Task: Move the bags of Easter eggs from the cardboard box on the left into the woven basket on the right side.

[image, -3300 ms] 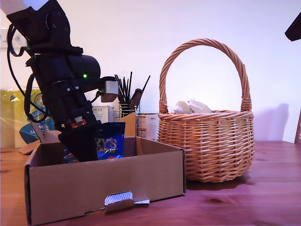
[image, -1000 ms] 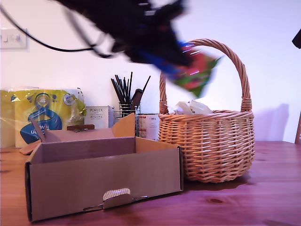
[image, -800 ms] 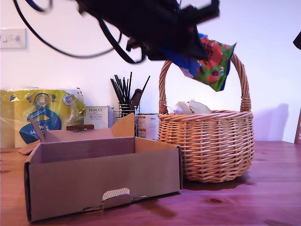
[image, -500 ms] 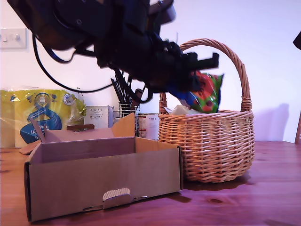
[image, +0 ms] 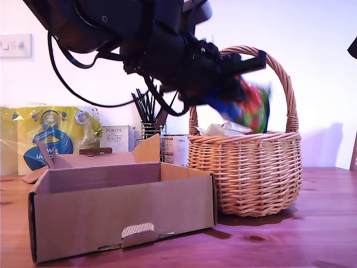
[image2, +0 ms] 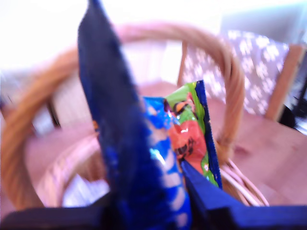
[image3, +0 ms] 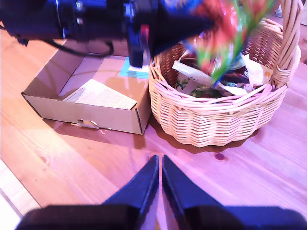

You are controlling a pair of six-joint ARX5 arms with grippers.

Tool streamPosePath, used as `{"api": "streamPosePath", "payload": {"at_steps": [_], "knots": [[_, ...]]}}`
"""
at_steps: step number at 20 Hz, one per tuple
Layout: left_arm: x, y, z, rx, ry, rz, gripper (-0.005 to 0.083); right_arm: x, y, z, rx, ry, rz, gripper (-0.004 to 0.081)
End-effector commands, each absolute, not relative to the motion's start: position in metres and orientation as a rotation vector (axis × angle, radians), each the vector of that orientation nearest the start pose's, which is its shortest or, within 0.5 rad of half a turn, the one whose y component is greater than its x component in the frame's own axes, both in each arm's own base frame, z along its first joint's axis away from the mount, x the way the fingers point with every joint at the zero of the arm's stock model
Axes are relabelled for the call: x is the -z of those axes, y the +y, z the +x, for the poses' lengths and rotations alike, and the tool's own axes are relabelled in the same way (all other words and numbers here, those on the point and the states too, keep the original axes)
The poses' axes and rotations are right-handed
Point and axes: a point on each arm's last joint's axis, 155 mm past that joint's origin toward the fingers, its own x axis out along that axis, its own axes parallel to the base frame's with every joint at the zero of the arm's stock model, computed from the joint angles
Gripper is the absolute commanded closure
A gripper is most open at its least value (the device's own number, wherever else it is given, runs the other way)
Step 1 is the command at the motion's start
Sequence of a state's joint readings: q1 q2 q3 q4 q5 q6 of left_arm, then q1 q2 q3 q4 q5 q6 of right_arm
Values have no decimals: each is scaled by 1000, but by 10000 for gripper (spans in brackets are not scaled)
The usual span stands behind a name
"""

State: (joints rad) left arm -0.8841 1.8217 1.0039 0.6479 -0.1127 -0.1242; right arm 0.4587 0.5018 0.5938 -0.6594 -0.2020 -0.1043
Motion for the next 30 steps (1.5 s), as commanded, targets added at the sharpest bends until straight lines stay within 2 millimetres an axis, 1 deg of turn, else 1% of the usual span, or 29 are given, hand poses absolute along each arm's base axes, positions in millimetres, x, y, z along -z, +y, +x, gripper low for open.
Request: {"api": "streamPosePath", "payload": {"at_steps": [1,5,7,9,11,13,14,15,18,21,23,25,28,30], "knots": [[-163,-411,358,764,235,-26,270,-184,139,196,-678,526,-168,782],[-166,-412,360,763,229,-22,274,-184,139,196,-678,524,-168,782],[-175,-411,362,759,199,28,302,-184,139,196,-678,524,-168,782],[-187,-408,360,761,174,65,392,-184,139,196,-678,524,-168,782],[-201,-402,355,763,172,88,526,-184,139,196,-678,524,-168,782],[-209,-395,348,766,197,102,679,-186,139,197,-678,518,-167,782],[-212,-391,345,766,211,116,739,-187,139,197,-678,513,-167,782],[-213,-386,341,765,227,136,769,-188,140,198,-678,506,-166,782],[-212,-372,330,765,290,186,771,-194,141,201,-676,481,-158,782],[-210,-354,315,766,346,236,772,-211,141,212,-644,413,-122,782],[-212,-340,307,760,342,233,773,-220,134,223,-580,361,-128,782],[-214,-317,302,737,329,219,779,-225,130,229,-546,336,-110,782],[-216,-274,295,693,305,188,790,-239,117,240,-465,283,-78,782],[-219,-247,288,677,279,158,791,-247,113,243,-443,252,-48,782]]}}
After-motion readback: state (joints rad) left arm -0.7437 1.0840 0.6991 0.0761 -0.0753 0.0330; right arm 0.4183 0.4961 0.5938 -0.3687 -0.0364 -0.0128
